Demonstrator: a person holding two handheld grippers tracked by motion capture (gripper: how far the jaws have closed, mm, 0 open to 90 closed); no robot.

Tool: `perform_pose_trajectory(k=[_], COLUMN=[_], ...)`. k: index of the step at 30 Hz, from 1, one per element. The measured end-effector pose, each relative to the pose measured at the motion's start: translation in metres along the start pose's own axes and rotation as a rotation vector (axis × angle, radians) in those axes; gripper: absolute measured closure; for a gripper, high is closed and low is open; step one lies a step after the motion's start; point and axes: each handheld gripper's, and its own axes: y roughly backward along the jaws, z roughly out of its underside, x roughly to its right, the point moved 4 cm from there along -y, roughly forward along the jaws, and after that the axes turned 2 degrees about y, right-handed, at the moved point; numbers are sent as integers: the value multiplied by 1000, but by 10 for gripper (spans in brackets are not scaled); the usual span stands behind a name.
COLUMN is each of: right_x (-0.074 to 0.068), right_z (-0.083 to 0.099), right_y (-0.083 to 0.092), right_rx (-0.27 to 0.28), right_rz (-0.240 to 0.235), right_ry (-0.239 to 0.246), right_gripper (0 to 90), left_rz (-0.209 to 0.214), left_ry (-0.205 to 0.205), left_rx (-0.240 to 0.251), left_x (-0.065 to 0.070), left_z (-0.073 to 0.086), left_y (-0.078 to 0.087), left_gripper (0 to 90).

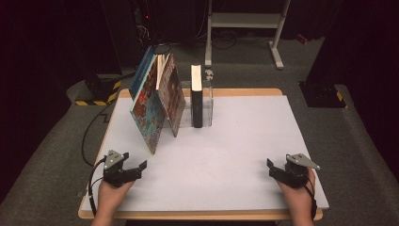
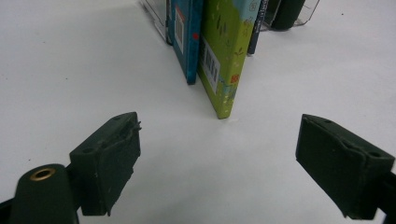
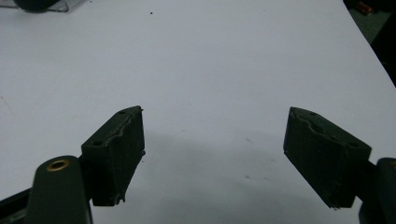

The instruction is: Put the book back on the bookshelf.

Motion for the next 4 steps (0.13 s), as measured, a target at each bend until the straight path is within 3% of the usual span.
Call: perform_pose_trajectory(k=[4], right_x=[0], right_z=[1], right_y=[-1], right_rx=[-9], right_rz=[8], right_ry=[-3], right_gripper=[200], left_rz=[9], left_ry=[2], left_rx=[-3], left_x=[-1], left_z=[0], left_y=[-1], left_gripper=[142])
